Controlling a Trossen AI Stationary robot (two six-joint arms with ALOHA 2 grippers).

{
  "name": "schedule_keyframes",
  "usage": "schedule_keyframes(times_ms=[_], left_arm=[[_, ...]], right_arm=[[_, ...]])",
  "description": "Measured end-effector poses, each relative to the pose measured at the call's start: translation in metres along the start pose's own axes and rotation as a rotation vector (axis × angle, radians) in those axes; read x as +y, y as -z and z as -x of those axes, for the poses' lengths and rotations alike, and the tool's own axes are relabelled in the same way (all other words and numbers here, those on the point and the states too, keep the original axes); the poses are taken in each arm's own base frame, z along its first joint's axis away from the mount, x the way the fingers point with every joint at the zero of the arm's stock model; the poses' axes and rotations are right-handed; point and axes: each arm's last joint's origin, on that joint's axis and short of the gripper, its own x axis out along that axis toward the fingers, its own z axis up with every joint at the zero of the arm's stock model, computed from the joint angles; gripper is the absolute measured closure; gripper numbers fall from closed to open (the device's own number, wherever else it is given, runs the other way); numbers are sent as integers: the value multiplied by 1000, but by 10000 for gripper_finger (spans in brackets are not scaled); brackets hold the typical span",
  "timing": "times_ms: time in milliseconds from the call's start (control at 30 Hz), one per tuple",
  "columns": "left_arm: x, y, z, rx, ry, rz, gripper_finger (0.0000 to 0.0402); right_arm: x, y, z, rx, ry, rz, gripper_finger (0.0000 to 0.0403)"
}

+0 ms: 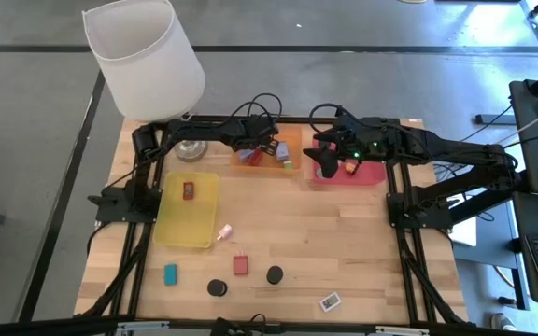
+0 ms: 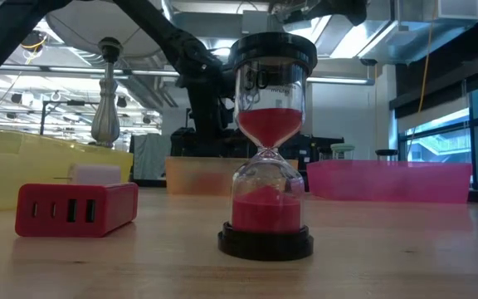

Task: Pick & Place Office items
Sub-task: Put the blue charger adapter into the orange bin, then put the pink charger adapter into the orange bin

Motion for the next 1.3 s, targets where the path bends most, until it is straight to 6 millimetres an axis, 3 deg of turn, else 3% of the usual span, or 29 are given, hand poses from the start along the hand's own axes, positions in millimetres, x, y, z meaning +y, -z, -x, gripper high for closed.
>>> schedule_keyframes(times_ms=[167,267,367,533,667,833,1067,1300], left_arm=[[-1,0,2,28,43,3,135],[-3,-3,14,62,118,5,132],[-8,-6,36,50,199,-5,139],[-19,4,91,40,322,-133,159],[-28,28,136,67,375,-265,165],[-33,68,175,173,364,-337,159],[-41,124,201,323,284,-353,148],[-51,161,215,356,276,-439,150]], right_arm=[[0,0,0,0,0,6,81],[0,0,0,3,-4,7,81],[0,0,0,9,-7,9,81],[-1,2,0,28,3,16,81],[-2,3,0,38,9,22,81],[-2,4,0,41,10,40,80],[-2,4,0,41,10,45,80],[-2,4,0,41,10,51,81]])
